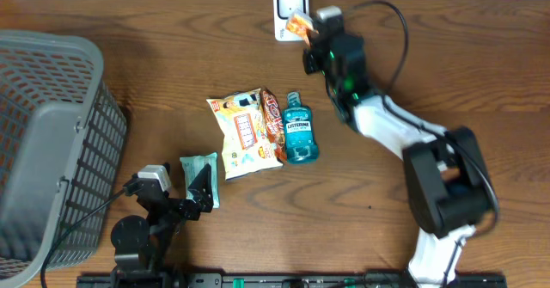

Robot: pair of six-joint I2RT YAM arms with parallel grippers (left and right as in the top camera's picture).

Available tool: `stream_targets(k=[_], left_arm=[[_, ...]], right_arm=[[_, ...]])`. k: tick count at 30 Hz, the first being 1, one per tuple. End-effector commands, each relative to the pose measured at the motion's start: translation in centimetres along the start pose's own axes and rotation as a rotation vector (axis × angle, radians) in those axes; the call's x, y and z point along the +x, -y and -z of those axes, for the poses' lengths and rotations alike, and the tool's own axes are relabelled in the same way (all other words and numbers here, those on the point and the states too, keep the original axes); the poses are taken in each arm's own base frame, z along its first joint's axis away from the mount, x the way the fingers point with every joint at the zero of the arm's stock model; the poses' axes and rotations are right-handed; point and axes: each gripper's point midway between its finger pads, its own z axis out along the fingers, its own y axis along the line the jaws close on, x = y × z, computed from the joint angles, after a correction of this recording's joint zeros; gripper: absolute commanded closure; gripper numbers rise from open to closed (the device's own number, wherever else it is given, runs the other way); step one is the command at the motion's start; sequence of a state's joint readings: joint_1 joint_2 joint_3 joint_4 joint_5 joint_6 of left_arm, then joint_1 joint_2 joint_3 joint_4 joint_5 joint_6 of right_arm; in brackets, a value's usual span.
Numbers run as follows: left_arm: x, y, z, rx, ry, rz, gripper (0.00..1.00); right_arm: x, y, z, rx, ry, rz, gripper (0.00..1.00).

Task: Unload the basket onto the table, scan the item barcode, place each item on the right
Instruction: 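Lift the orange box with the right gripper and hold it over the scanner, then carry the orange box with the right gripper off to the right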

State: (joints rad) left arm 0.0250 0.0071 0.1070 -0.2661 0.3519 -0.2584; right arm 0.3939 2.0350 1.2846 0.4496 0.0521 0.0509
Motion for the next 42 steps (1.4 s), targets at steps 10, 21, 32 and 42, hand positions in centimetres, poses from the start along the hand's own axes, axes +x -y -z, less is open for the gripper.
stream_targets(k=[10,21,32,42], left_arm=[[0.9,-0.4,-0.1,-0.017,-0.027,0.007,0.02],[0.9,-0.4,-0.1,-0.017,-0.027,0.007,0.02],[0.9,-0.4,-0.1,-0.017,-0.027,0.007,0.02],[0.9,-0.5,-0.1,-0.017,-0.028,0.007,0.02]], right_arm=[[-1.3,1.6,-9.2,0.087,0.061,0.103,0.99],[-3.3,6.0,-6.2,0.341,-0.014,0.123,0.99],[-10.6,26.0,17.3,1.234,-0.268,0.098,0.99],[2.7,44.1,28.2,1.306,-0.550,-0.309,0.99]])
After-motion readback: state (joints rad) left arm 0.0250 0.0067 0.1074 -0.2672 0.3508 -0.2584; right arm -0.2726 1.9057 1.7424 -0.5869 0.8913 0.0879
